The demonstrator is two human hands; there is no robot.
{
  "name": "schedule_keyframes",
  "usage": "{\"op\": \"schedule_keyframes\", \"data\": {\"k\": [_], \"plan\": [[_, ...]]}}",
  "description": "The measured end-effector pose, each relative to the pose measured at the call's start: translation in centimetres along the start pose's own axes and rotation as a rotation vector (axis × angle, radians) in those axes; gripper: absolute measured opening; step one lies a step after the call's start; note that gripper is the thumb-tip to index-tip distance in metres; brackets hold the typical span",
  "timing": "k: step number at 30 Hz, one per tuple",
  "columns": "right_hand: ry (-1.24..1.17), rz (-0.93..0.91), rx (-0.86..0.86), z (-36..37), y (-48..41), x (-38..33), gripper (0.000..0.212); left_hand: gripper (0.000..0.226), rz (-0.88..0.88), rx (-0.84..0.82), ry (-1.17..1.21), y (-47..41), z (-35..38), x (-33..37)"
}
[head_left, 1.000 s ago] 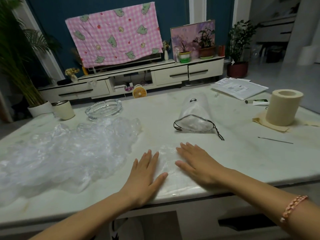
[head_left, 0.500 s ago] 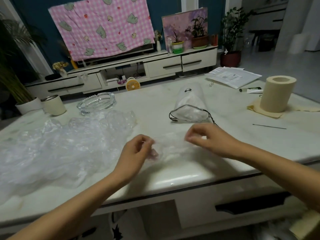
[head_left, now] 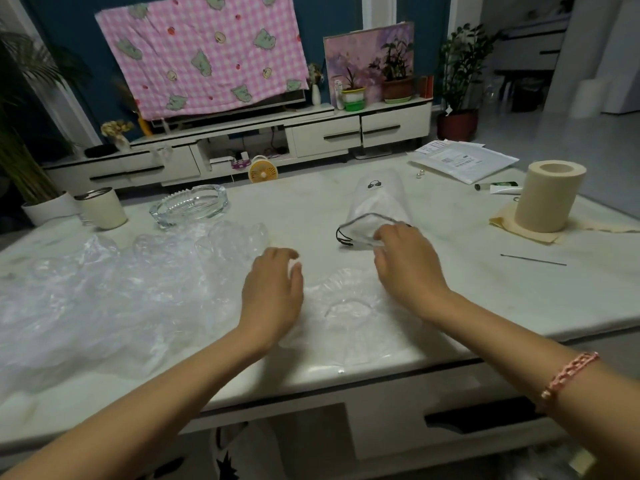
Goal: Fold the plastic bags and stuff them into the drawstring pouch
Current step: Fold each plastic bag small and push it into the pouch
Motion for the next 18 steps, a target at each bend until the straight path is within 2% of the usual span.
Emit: {"op": "schedule_keyframes", "data": {"k": [2, 4, 6, 8, 12, 14, 16, 18], "plan": [[-0.072, -0.205, -0.133, 1.2, 1.0, -2.1, 0.032, 0.038, 0.155, -0.141, -0.035, 0.6, 1.7, 2.6], [0.021, -0.351, -0.384, 4.1, 2.6, -3.0, 0.046, 0.050, 0.189, -0.381, -0.186, 1.8, 4.6, 3.0], [0.129, -0.370, -0.550, 6.0, 3.5, -2.3, 0.053, 0.057, 0.133, -0.575, -0.250, 2.9, 6.5, 1.6], [0.125, -0.346, -0.605, 6.5, 3.6, -1.7, 0.055, 0.060, 0.122, -0.632, -0.230, 3.5, 7.1, 0.6], [0.087, -0.344, -0.628, 6.8, 4.0, -1.4, 0.058, 0.064, 0.132, -0.648, -0.267, 3.7, 7.6, 0.0], [-0.014, -0.328, -0.618, 6.9, 3.9, -1.3, 0.056, 0.067, 0.133, -0.654, -0.263, 3.8, 7.7, 0.0], [-0.289, -0.227, -0.490, 5.5, 3.1, -1.0, 0.047, 0.072, 0.162, -0.630, -0.221, 3.9, 7.2, 0.0], [-0.470, -0.175, -0.286, 2.9, 2.4, -0.4, 0.033, 0.078, 0.272, -0.519, -0.156, 3.8, 5.7, 0.1]]}}
Point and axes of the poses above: each hand's wrist, its own y-axis away from the middle knuckle, its own z-axis out of the palm, x = y × z, the point moved 6 cm from there along -y, towards the middle knuckle, and after that the axes turned 5 degrees about -x, right-handed, at the moved point
